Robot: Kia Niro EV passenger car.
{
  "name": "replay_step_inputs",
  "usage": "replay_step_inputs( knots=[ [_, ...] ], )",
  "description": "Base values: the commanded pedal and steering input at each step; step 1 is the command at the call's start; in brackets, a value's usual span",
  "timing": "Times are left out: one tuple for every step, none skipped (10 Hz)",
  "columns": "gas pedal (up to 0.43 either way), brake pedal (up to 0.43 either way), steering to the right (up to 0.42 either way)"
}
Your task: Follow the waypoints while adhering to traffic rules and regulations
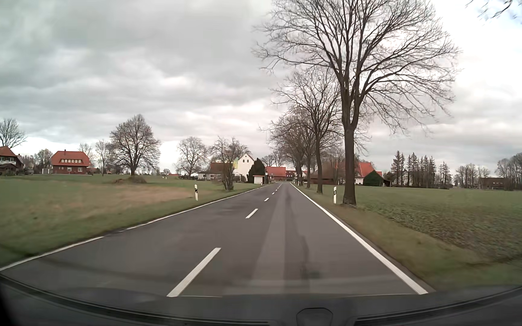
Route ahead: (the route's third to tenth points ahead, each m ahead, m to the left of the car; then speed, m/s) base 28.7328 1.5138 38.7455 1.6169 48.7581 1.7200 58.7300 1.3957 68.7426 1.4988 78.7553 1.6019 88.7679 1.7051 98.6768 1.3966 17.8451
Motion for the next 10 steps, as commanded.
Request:
replay_step_inputs(
  knots=[
    [0.177, 0.0, 0.003],
    [0.177, 0.0, 0.003],
    [0.177, 0.0, 0.002],
    [0.177, 0.0, 0.002],
    [0.177, 0.0, 0.003],
    [0.177, 0.0, 0.003],
    [0.177, 0.0, 0.003],
    [0.177, 0.0, 0.003],
    [0.177, 0.0, 0.003],
    [0.169, 0.0, 0.003]
  ],
)
